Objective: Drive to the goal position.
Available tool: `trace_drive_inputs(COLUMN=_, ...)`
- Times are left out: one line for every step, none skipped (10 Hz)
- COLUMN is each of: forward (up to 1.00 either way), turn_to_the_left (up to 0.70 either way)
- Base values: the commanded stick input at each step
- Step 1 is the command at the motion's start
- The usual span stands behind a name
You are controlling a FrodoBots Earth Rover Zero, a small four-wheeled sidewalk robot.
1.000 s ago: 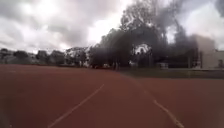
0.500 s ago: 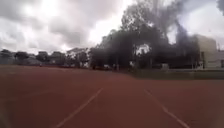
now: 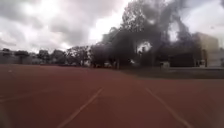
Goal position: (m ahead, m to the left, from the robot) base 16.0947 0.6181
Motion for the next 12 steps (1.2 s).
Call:
trace_drive_inputs(forward=0.70, turn_to_the_left=0.00)
trace_drive_inputs(forward=0.70, turn_to_the_left=0.00)
trace_drive_inputs(forward=0.70, turn_to_the_left=0.00)
trace_drive_inputs(forward=0.70, turn_to_the_left=0.00)
trace_drive_inputs(forward=0.70, turn_to_the_left=0.00)
trace_drive_inputs(forward=0.70, turn_to_the_left=0.00)
trace_drive_inputs(forward=0.70, turn_to_the_left=0.00)
trace_drive_inputs(forward=0.70, turn_to_the_left=0.00)
trace_drive_inputs(forward=0.70, turn_to_the_left=0.00)
trace_drive_inputs(forward=0.70, turn_to_the_left=0.00)
trace_drive_inputs(forward=0.70, turn_to_the_left=0.00)
trace_drive_inputs(forward=0.70, turn_to_the_left=0.00)
